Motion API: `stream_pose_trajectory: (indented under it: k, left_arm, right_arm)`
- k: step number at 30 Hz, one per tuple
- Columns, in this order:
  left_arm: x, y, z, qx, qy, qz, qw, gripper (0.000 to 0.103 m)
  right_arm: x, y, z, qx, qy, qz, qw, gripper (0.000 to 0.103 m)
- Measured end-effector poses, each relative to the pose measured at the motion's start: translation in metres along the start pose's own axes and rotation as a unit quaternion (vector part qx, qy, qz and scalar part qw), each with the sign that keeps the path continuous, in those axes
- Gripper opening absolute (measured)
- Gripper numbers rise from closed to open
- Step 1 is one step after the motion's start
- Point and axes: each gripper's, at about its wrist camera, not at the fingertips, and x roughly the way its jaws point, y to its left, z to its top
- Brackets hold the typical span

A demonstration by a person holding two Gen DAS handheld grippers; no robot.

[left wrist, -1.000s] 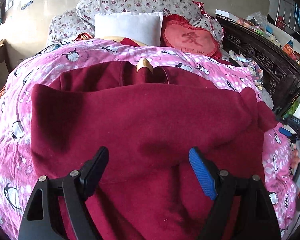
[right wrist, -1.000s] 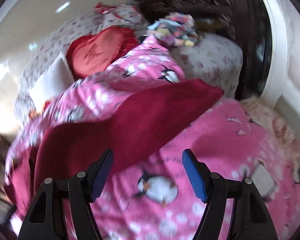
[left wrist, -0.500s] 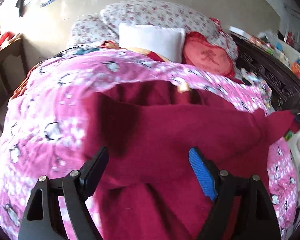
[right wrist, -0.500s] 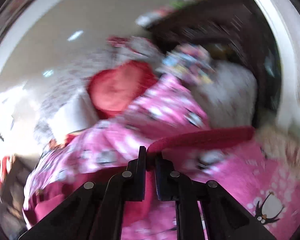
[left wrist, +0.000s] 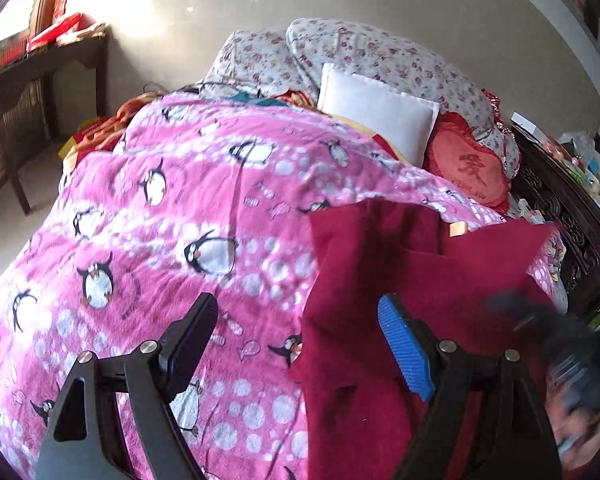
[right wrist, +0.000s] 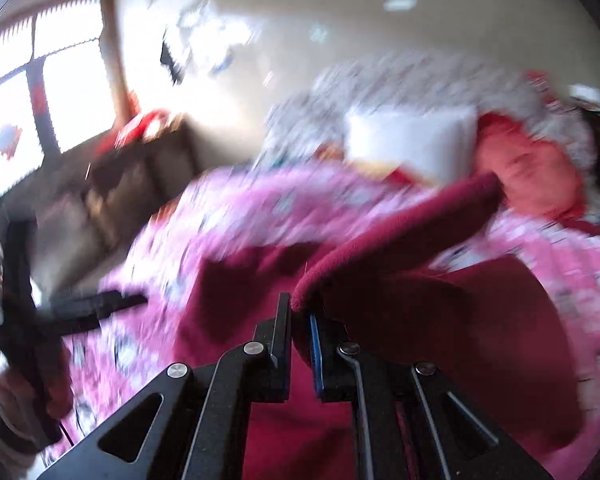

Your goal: Fold small clothes

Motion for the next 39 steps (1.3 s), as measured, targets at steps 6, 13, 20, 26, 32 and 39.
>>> stream_pose_trajectory:
  k: [6,13,20,26,32,39]
  left_arm:
    - [0.005,-0.005,-0.009,0.018,0.004,-0.01,0.9998,0.082]
    - [0.008,-0.024,-0.012,0.035,-0.006,-0.017,0.9992,0.091]
    - [0.041,-0.041,-0.011,0.047,-0.006,0.011,0.9988,0.09]
    - [0.061,-0.063,-0.007,0.077,0.006,0.024,0.9967,0.015]
    - [0.034,-0.055,0.012,0.078,-0.007,-0.012,0.9969,0.014]
    - [0.049,-0.027,0.007,0.055,0.024,0.0,0.9982,0.014]
  right_arm:
    - [0.009,0.004,-0.033,-0.008,0.049,0.015,0.999,0.058]
    - [-0.061,-0.033,-0.037,0.009,-0.003,-0.046,0.999,0.07]
    - [-0.097,-0.094,-0.043,0.076,-0.032,-0.117,0.99,0.075]
    - [-0.111,-0.118,-0.054,0.094,-0.038,-0.134,0.986,0.07]
    - [-0.114,-0.128,-0.049,0.096,-0.046,-0.151,0.983,0.05]
    - [-0.087,-0.118,-0.045,0.071,-0.022,-0.151,0.986,0.042]
